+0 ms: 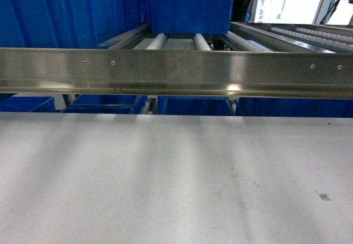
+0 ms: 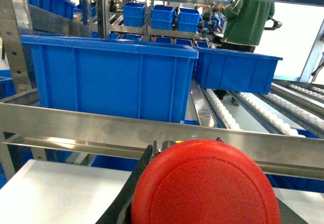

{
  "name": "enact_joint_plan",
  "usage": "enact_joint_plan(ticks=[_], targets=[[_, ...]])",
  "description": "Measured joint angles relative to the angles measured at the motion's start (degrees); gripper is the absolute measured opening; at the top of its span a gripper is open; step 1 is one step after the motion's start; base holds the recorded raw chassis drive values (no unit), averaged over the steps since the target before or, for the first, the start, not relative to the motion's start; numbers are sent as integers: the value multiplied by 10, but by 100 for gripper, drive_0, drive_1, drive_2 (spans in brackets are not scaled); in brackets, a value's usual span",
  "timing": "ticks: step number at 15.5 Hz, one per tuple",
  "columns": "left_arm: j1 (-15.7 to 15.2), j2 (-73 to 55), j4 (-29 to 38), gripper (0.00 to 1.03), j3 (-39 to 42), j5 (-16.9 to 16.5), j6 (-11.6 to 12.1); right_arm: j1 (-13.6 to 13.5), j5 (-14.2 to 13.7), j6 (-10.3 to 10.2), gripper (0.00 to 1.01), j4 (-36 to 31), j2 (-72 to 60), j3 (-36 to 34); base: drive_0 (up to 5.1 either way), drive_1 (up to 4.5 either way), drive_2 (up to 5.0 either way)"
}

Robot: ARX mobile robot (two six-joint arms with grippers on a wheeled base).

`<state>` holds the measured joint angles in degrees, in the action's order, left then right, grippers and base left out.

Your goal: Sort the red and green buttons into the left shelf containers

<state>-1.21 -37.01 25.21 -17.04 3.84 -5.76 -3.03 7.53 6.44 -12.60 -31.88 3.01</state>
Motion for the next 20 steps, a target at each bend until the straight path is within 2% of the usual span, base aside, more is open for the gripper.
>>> enact_joint_plan(ticks=[16,20], targets=[[0,0,0,26,0,0,1,0,0,0,26,0,1,0,-447,30,415],[0,0,-1,26,0,1,1,0,0,0,26,0,1,0,-488,215,279]])
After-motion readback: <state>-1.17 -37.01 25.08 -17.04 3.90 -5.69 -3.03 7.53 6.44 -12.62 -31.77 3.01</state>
